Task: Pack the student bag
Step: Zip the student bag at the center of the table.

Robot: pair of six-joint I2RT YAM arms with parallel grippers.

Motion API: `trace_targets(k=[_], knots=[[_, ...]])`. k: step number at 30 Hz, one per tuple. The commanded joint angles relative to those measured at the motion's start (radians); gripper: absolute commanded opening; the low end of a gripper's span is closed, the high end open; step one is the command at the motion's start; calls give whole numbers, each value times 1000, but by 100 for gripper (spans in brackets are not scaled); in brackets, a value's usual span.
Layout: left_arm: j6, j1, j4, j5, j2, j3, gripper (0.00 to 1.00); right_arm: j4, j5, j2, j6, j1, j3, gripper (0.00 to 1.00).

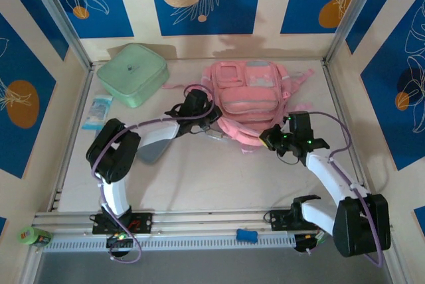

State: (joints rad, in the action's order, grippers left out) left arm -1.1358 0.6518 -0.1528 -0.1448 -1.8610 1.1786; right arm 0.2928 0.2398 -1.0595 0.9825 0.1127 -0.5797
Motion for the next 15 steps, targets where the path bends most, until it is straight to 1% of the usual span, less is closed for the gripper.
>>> trace_targets(k=[1,5,6,10,12,13,15], knots=[[96,-107,3,102,-26,74,0,132,46,51,-15,-37,-6,0],[135,-133,20,85,-50,136,0,79,39,25,34,32,-32,0],[148,-141,50,80,-64,164,0,68,34,10,46,55,-42,0],[219,-174,112,49,-119,272,0,-4,-34,-33,93,160,-70,0],[242,-185,128,15,-132,306,0,-47,-62,-55,112,199,-82,0],[249,-187,137,2,-131,311,1,-61,-76,-69,116,219,-91,0],[270,-187,148,-12,-113,300,11,-73,-109,-99,121,251,-113,0]])
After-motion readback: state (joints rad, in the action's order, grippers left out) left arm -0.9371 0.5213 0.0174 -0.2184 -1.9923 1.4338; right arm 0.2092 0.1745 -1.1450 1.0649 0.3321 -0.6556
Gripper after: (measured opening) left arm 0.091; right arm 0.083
